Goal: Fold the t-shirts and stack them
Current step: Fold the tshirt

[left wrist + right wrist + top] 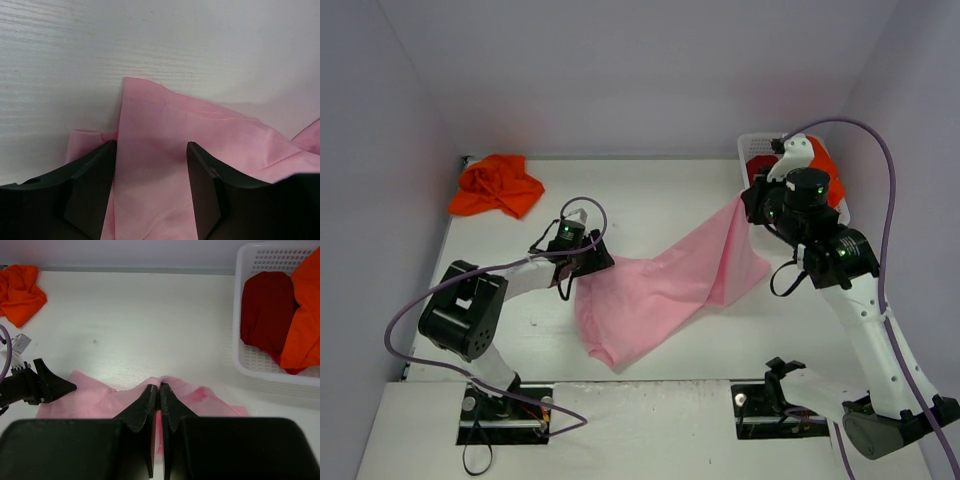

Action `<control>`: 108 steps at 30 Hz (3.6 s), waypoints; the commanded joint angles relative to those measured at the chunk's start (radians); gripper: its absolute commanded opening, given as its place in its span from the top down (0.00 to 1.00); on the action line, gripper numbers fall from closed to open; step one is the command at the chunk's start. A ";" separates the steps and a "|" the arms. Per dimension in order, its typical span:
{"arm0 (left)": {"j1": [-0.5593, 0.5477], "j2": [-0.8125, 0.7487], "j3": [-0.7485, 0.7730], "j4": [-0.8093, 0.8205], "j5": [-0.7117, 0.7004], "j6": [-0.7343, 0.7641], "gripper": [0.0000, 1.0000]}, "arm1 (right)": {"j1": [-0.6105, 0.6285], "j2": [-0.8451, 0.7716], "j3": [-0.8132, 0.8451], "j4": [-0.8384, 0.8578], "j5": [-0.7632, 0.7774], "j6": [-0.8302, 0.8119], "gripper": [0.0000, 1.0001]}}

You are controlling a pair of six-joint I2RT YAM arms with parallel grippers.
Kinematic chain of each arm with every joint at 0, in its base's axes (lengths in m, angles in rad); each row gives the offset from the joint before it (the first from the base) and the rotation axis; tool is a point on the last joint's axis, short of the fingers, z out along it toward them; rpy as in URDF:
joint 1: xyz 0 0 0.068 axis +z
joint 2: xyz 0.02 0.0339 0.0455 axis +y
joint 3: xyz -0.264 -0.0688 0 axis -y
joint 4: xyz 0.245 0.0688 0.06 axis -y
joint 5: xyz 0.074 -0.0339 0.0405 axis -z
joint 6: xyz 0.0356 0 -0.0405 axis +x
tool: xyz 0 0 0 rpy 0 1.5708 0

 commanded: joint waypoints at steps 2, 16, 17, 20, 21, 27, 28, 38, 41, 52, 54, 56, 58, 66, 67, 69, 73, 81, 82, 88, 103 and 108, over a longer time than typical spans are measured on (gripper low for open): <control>-0.012 -0.013 -0.004 0.091 0.018 -0.034 0.50 | 0.009 0.000 0.028 0.078 -0.005 -0.003 1.00; -0.018 -0.010 -0.004 0.087 0.004 -0.025 0.96 | 0.009 0.004 0.008 0.080 0.000 -0.002 1.00; -0.018 -0.013 -0.004 0.087 0.004 -0.025 0.97 | 0.008 0.004 0.007 0.080 0.000 0.000 1.00; -0.018 -0.021 0.008 0.076 -0.001 -0.022 0.98 | 0.008 0.000 0.002 0.080 0.000 0.000 1.00; -0.018 -0.026 0.014 0.061 -0.004 -0.014 0.98 | 0.008 -0.001 0.001 0.080 0.000 0.000 1.00; 0.000 -0.108 0.138 -0.092 -0.079 0.053 1.00 | 0.009 -0.018 0.011 0.069 0.023 -0.009 1.00; 0.014 -0.142 0.158 -0.108 -0.087 0.061 1.00 | 0.009 -0.019 0.019 0.063 0.025 -0.011 1.00; 0.083 -0.401 0.347 -0.332 -0.209 0.148 1.00 | 0.008 -0.056 0.020 0.041 0.034 -0.015 1.00; 0.106 -0.478 0.365 -0.375 -0.240 0.176 1.00 | 0.008 -0.067 0.020 0.037 0.029 -0.012 1.00; 0.109 -0.661 0.574 -0.524 -0.323 0.273 1.00 | 0.009 -0.076 0.054 0.041 -0.112 0.034 1.00; 0.109 -0.681 0.611 -0.534 -0.311 0.280 1.00 | 0.011 -0.084 0.074 0.040 -0.110 0.029 1.00; 0.109 -0.697 0.661 -0.547 -0.279 0.290 1.00 | 0.011 -0.090 0.117 0.034 -0.107 0.025 1.00; 0.109 -0.720 0.686 -0.548 -0.254 0.299 1.00 | 0.009 -0.092 0.164 0.029 -0.109 0.020 1.00; 0.109 -0.788 0.807 -0.611 -0.179 0.308 1.00 | 0.009 -0.156 0.226 0.020 -0.169 0.032 1.00; 0.109 -0.805 0.812 -0.617 -0.148 0.305 1.00 | 0.009 -0.164 0.231 0.021 -0.184 0.028 1.00; 0.109 -0.828 0.836 -0.642 -0.124 0.296 1.00 | 0.009 -0.184 0.247 0.021 -0.224 0.023 1.00; 0.109 -0.862 0.887 -0.669 -0.085 0.277 1.00 | 0.008 -0.214 0.284 0.021 -0.261 0.018 1.00; 0.109 -0.908 0.941 -0.729 -0.031 0.256 1.00 | 0.003 -0.272 0.304 0.020 -0.307 0.038 1.00; 0.109 -0.914 0.950 -0.737 -0.031 0.254 1.00 | -0.001 -0.286 0.307 0.020 -0.308 0.041 1.00; 0.109 -0.944 1.010 -0.766 -0.021 0.250 1.00 | -0.017 -0.318 0.340 0.020 -0.325 0.043 1.00; 0.109 -0.934 0.682 -0.611 0.005 0.204 1.00 | -0.035 -0.306 0.094 0.026 -0.229 0.018 1.00; 0.109 -0.888 0.550 -0.532 0.010 0.196 1.00 | -0.037 -0.263 0.005 0.040 -0.157 0.017 1.00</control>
